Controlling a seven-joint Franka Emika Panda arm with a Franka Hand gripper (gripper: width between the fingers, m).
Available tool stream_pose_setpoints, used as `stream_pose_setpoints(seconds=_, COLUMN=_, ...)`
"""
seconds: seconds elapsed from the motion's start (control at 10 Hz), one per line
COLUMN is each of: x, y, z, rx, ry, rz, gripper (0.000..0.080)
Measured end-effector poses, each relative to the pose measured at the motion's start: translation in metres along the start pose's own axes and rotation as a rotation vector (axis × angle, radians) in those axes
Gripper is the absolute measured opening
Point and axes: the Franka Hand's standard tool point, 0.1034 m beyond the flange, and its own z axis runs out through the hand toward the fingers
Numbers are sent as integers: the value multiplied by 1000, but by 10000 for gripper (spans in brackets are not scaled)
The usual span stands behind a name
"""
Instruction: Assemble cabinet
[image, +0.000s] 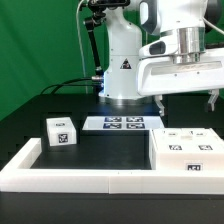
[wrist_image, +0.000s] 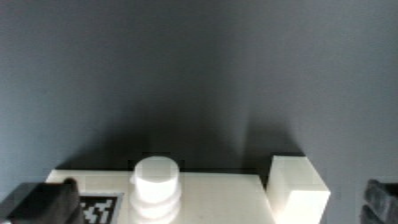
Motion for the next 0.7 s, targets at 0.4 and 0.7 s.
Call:
stream_pose_setpoints(seconds=0.4, x=6, y=23, z=19, rx=-13, ry=-18, rz=52, gripper=796)
stream_pose_setpoints(seconds=0.7, x=15, y=27, z=30, rx=-8, ry=-17, rz=81, gripper=796)
